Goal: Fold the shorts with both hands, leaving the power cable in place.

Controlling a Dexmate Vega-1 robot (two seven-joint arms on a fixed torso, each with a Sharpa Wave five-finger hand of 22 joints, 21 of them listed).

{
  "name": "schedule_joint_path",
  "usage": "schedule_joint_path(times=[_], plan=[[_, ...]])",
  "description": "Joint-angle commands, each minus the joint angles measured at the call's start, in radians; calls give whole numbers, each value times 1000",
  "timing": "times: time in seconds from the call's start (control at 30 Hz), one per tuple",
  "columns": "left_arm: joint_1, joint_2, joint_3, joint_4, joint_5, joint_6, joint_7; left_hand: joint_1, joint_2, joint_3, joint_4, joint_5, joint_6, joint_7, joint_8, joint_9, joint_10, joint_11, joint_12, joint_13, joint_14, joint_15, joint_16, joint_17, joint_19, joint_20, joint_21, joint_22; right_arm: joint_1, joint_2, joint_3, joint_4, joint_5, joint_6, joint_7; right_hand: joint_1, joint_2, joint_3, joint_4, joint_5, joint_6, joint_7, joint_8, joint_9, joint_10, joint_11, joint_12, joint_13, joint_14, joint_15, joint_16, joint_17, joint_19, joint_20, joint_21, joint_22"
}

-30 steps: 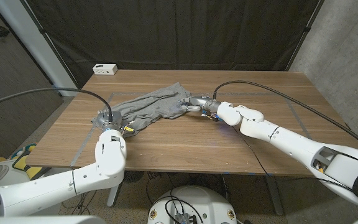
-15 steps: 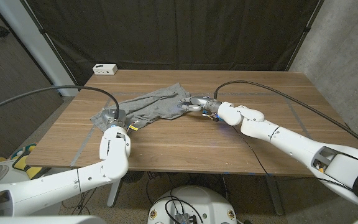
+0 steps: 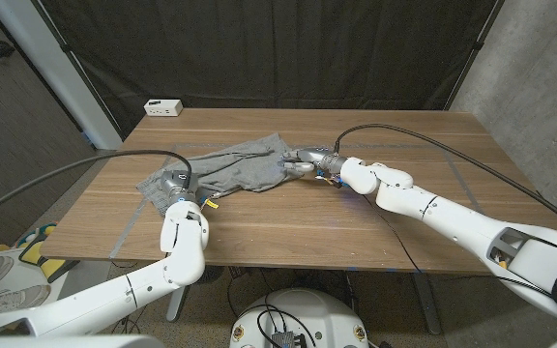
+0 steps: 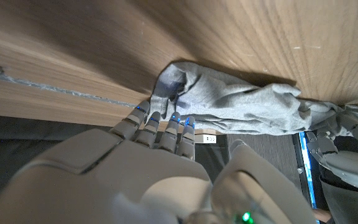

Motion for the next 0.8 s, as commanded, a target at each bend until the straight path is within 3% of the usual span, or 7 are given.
schedule_joint_path(times=[0.03, 0.13, 0.23, 0.33, 0.47, 0.67, 0.8], plan=[[135, -129, -187, 85, 153, -99, 130, 22, 20, 14, 1, -5, -1, 2, -5, 2, 34, -28, 3, 8, 19, -156, 6, 4, 19, -4, 11, 6, -19, -29, 1, -42, -13, 54, -7, -6, 67, 34, 1, 15, 33, -9, 6, 1, 36, -15, 10, 1, 35, -109, 11, 1, 42, 1, 20, 2], [147, -151, -212, 87, 160, -122, 138, 24, 20, 16, 1, -7, 0, 2, -5, 2, 36, -28, 3, 10, 25, -157, 6, 5, 22, -5, 14, 7, -35, -35, 15, -67, -10, 40, -9, 19, 71, 77, -13, 22, -3, -14, -12, 1, 28, -18, 2, 0, 44, -111, 6, -3, 63, 0, 24, 2], [156, -168, -230, 86, 165, -146, 147, 24, 17, 16, 2, -9, 1, 3, -5, 3, 38, -28, 3, 12, 26, -156, 5, 4, 23, -5, 15, 7, -64, -38, 37, -84, -10, 43, -65, 164, 74, 237, -85, 24, -82, -9, -26, 2, -10, -37, -14, 1, 45, -108, -8, -7, 79, -3, 18, 3], [162, -182, -244, 89, 177, -164, 152, 23, 16, 17, 3, -10, 1, 3, -6, 3, 39, -28, 4, 14, 27, -155, 3, 4, 23, -4, 15, 7, -79, -53, 47, -117, -16, 64, -82, 216, 63, 276, -121, 10, -126, -4, -31, 4, -44, -28, -19, 2, 47, -98, -7, -7, 91, 3, 20, 3], [169, -198, -261, 89, 193, -181, 153, 24, 14, 18, 4, -12, 2, 1, -6, 3, 40, -29, 3, 15, 27, -156, 1, 3, 23, -5, 17, 8, -84, -63, 49, -139, -22, 99, -73, 312, 64, 326, -202, -17, -161, -8, -22, 4, -80, -34, -17, 1, 38, -97, -8, -6, 98, 7, 18, 3], [178, -216, -280, 89, 212, -203, 155, 23, 13, 20, 5, -14, 2, 1, -7, 3, 40, -29, 3, 18, 28, -155, -2, 3, 19, -3, 17, 9, -77, -81, 36, -164, -71, 146, -37, 378, 77, 370, -219, -48, -65, -41, 12, 6, -20, -63, 8, 3, 76, -123, 15, 5, 117, -1, 23, 6], [183, -223, -290, 86, 221, -218, 152, 23, 12, 21, 6, -15, 1, 1, -8, 4, 40, -29, 2, 19, 28, -155, -4, 2, 19, -4, 18, 9, -73, -77, 29, -159, -75, 140, 20, 351, 74, 353, -153, -79, 107, -47, 55, 9, 64, -60, 25, 4, 110, -128, 39, 22, 134, 5, 27, 8]])
